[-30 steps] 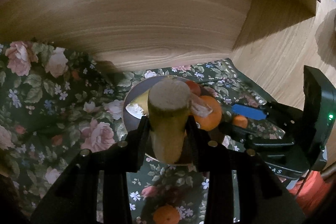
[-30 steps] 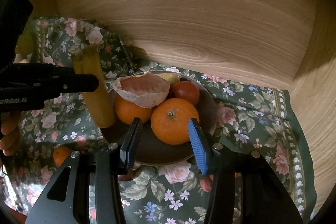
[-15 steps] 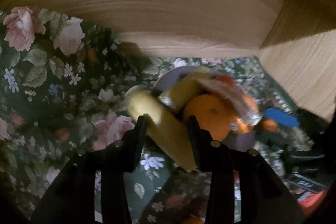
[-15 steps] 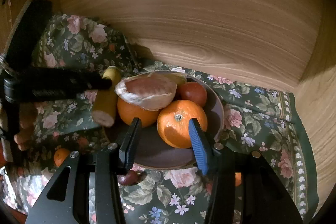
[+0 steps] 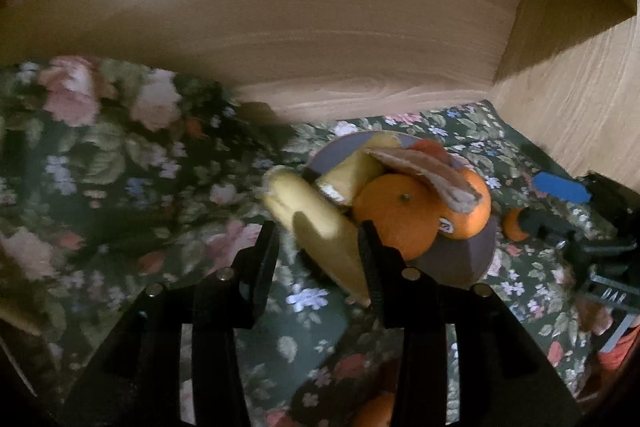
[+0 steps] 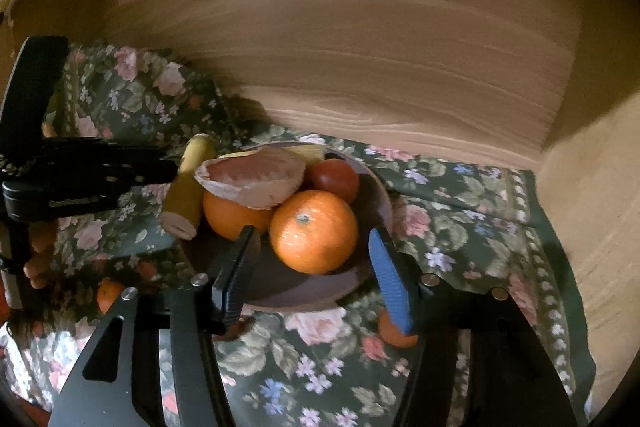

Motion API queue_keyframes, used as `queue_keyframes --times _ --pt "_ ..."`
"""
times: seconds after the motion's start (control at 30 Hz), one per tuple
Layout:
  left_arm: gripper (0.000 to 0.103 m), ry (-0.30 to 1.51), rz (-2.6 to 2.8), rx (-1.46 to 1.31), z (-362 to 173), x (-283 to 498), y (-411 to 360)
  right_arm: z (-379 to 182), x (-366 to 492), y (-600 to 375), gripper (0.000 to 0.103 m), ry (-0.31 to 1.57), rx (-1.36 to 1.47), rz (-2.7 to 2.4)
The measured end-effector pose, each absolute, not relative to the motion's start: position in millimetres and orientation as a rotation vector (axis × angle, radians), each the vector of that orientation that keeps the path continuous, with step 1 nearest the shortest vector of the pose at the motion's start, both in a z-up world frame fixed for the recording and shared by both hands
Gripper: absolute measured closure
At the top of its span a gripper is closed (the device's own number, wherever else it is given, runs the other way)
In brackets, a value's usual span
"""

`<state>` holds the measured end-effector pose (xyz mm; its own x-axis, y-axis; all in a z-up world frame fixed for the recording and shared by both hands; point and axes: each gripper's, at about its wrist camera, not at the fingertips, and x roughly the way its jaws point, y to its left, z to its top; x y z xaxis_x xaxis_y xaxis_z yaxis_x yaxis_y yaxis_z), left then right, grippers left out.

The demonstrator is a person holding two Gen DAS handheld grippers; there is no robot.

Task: Organize fruits
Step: 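Move both open grippers away from the plate toward the loose mandarins, then grasp a small mandarin with the left gripper while the right gripper grasps another mandarin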

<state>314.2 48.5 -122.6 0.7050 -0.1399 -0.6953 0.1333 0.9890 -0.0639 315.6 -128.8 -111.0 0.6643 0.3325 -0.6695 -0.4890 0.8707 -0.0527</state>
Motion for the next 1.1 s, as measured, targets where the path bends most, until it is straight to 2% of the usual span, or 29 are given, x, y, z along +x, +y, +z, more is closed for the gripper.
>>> queue_keyframes --times 0.2,0.33,0.8,0.93,1.0,1.07,1.1 --pt "0.058 0.744 -0.108 0.015 -114 291 56 -111 309 -155 0.038 0.707 -0.223 0.401" --pt "0.047 0.736 -0.081 0.049 -117 276 58 -122 311 -169 0.038 0.747 -0.230 0.363" --pt "0.039 0.823 -0.076 0.062 -146 257 61 -158 340 -180 0.039 0.890 -0.221 0.365" --pt "0.039 0.837 -0.091 0.058 -148 258 58 -166 348 -171 0.045 0.919 -0.263 0.373" --pt "0.039 0.840 -0.100 0.057 -149 257 57 -173 354 -168 0.060 0.959 -0.277 0.373" --pt "0.039 0.843 -0.109 0.056 -148 256 55 -175 355 -170 0.068 0.970 -0.267 0.378" --pt "0.039 0.843 -0.114 0.055 -148 255 54 -173 355 -173 0.068 0.966 -0.257 0.375"
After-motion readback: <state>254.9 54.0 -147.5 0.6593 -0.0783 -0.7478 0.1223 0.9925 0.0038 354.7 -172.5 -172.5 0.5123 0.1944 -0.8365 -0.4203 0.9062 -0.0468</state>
